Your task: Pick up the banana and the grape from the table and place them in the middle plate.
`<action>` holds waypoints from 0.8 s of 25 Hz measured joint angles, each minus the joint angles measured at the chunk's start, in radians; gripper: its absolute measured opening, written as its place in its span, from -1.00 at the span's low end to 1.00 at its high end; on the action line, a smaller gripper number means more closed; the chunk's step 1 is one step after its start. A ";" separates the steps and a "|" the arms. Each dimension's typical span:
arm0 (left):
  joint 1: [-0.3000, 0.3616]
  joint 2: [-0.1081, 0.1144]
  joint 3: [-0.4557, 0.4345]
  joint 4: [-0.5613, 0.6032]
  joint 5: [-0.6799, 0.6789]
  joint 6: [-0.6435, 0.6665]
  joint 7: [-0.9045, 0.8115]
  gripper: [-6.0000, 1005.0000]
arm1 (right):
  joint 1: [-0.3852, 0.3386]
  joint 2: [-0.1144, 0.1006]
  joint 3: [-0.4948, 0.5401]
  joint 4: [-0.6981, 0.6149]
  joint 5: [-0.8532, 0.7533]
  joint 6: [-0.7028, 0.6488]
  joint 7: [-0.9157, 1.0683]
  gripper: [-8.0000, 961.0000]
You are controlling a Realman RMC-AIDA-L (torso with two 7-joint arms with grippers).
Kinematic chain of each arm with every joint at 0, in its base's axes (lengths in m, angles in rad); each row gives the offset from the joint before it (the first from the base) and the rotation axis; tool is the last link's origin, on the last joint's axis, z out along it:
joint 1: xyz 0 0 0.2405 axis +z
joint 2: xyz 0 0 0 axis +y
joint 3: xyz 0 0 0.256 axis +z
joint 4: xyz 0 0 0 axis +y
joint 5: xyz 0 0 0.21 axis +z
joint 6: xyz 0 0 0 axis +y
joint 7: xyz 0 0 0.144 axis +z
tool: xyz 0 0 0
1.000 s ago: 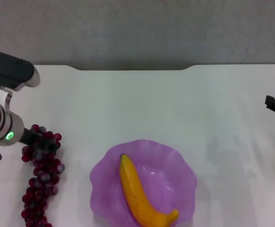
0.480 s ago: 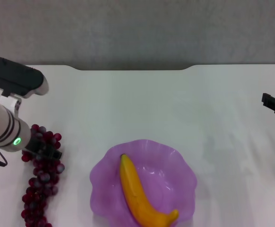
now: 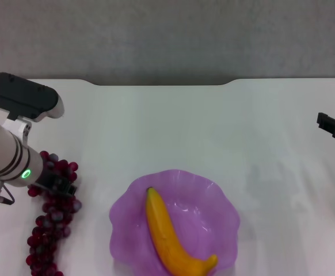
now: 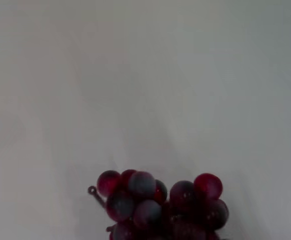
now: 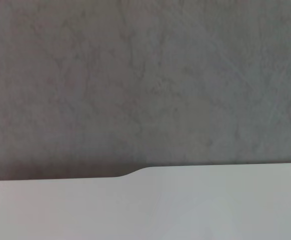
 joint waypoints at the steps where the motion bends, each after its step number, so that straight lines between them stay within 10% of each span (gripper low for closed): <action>1: 0.000 0.000 0.000 0.000 -0.005 0.001 0.001 0.42 | 0.000 0.000 0.000 0.000 0.000 0.000 0.000 0.27; 20: 0.002 0.002 -0.001 0.002 -0.015 0.003 0.027 -0.37 | 0.009 0.000 0.000 0.001 0.000 0.014 0.000 0.27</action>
